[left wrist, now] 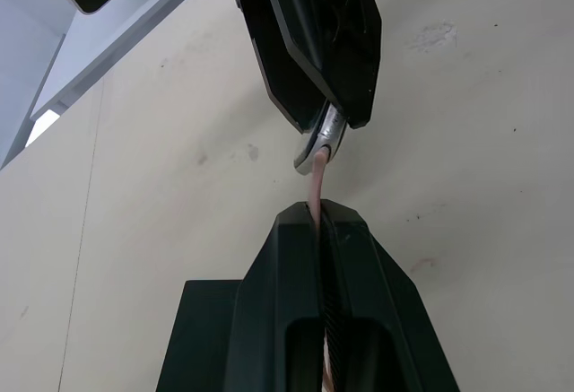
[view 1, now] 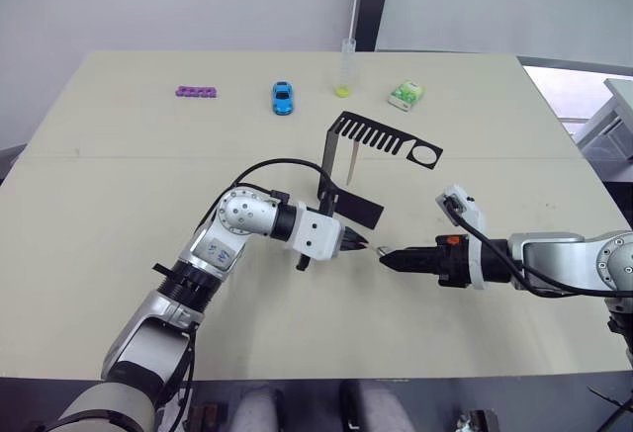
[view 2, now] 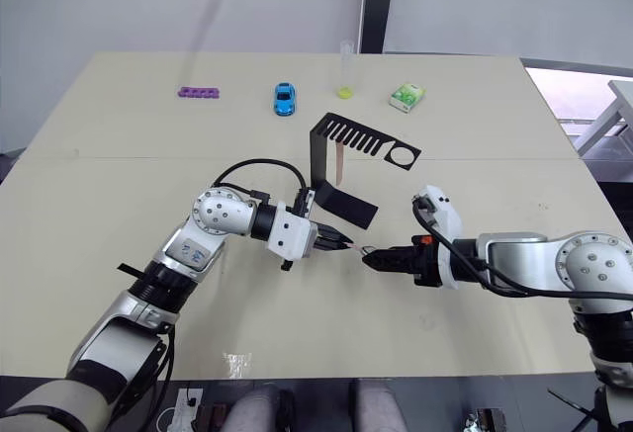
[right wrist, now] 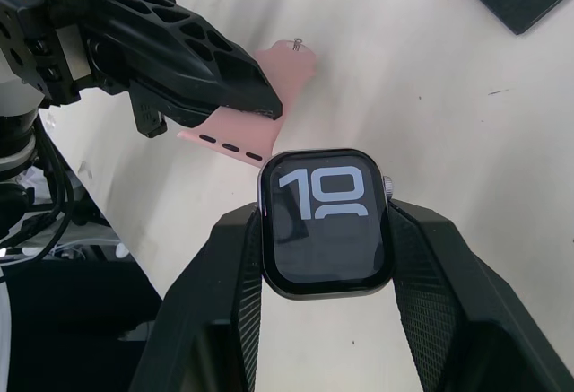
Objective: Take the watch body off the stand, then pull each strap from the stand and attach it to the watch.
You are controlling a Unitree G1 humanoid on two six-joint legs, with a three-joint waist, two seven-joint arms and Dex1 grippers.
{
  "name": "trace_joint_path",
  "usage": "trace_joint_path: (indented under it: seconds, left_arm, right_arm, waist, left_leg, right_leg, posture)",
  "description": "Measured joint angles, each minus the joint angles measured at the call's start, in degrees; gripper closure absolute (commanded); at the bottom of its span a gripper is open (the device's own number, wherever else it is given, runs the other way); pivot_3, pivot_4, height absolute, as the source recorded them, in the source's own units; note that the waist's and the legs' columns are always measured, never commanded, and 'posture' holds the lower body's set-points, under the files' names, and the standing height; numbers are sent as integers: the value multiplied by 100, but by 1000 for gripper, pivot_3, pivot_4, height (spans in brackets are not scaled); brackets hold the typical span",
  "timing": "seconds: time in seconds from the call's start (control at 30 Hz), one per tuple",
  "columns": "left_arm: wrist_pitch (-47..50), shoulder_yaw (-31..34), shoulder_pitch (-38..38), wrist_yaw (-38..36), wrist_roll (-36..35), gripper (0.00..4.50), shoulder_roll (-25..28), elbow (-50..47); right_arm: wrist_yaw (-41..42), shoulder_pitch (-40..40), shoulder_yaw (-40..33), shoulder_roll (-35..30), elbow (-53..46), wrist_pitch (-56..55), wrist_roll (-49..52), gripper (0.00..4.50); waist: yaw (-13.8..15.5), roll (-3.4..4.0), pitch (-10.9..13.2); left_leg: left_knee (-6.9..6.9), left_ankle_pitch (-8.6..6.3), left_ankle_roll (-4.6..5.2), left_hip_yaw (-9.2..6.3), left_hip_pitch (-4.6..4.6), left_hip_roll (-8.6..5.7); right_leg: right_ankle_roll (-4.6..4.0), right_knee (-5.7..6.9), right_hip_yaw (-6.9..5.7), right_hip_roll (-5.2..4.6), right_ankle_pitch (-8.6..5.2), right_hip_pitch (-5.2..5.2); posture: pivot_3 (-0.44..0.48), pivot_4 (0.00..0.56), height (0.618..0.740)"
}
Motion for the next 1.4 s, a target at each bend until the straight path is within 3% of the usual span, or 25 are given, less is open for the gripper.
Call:
trace_joint_path:
  seconds: [1.4]
  left_arm:
    - [-41, -9, 0, -1, 111, 4500, -62, 21]
  right_arm:
    - [7, -310, 11, -33, -35, 147, -197, 2947]
  waist:
    - [-2, 0, 0]
  left_leg:
    - [0, 0, 1, -1, -2, 0]
  right_leg:
    - [0, -1, -1, -1, 0, -2]
  posture:
    - [0, 150, 740]
